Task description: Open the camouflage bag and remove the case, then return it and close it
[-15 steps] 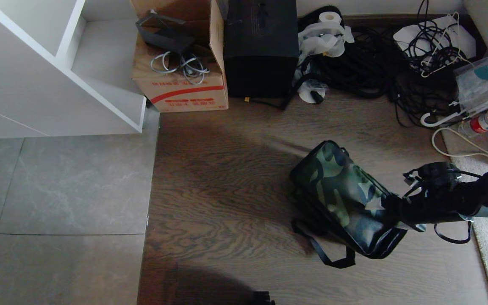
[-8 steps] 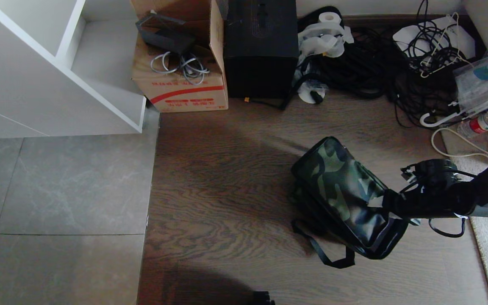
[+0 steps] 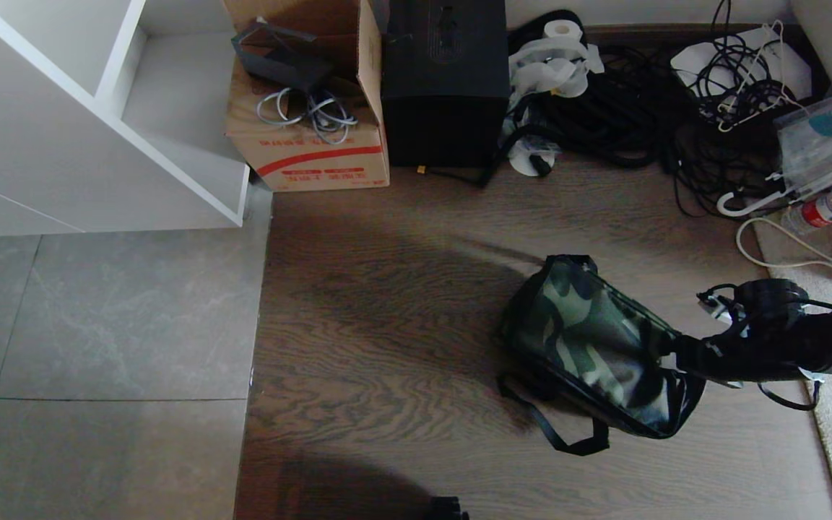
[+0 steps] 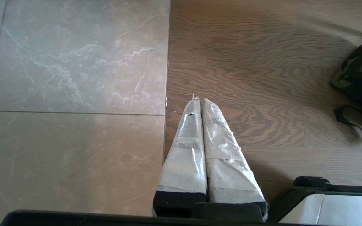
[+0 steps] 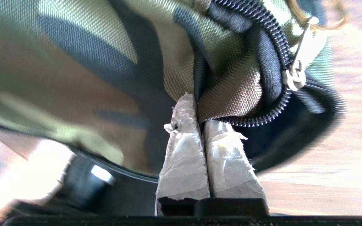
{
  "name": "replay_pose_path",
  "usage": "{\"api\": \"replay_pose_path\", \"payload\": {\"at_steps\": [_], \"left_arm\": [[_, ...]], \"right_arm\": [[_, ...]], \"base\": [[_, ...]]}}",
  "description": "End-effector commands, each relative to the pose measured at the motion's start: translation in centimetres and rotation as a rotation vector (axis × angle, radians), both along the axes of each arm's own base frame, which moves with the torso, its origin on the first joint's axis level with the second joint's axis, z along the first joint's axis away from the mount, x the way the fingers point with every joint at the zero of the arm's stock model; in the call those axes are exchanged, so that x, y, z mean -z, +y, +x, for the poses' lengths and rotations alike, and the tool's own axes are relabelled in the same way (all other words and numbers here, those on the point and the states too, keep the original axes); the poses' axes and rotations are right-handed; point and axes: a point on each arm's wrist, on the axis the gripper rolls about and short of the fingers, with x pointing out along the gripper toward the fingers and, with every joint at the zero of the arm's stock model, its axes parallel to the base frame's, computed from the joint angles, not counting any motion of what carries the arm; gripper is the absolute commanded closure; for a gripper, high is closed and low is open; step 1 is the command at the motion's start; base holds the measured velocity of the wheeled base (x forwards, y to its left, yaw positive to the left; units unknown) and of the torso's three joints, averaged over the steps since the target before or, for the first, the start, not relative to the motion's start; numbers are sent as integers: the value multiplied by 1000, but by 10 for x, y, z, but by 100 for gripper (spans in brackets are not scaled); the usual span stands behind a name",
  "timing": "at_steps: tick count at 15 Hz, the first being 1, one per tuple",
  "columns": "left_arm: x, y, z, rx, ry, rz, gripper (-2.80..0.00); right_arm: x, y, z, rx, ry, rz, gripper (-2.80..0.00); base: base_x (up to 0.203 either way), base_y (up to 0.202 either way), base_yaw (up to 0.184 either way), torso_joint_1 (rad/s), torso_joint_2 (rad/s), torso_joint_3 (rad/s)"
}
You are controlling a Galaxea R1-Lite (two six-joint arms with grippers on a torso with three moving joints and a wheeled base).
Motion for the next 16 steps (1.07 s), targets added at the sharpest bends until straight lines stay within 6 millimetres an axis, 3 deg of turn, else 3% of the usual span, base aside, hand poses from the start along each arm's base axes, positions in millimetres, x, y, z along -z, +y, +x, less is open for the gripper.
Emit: {"api": "replay_pose_path", "payload": {"at_steps": [1,4,5,12,16], "left_arm": [[3,0,1,0,8,0,0],[3,0,1,0,7,0,0],[3,0,1,0,7,0,0],[3,0,1,0,7,0,0],[3,0,1,0,7,0,0]], "right_arm": [[-3,-24,-14,-61,-5,-111,0],[-3,-25,-24,-109,1,-159,0],[-2,-23,-29,-110,21,-150,-280],[-35,-6,-59,-171,-26,-61,-280],[-66,-4,-95,-125,-61,-51,-280]], "base": [[0,0,0,0,0,0],[0,0,0,0,0,0],[0,0,0,0,0,0],[0,0,0,0,0,0],[0,0,0,0,0,0]]}}
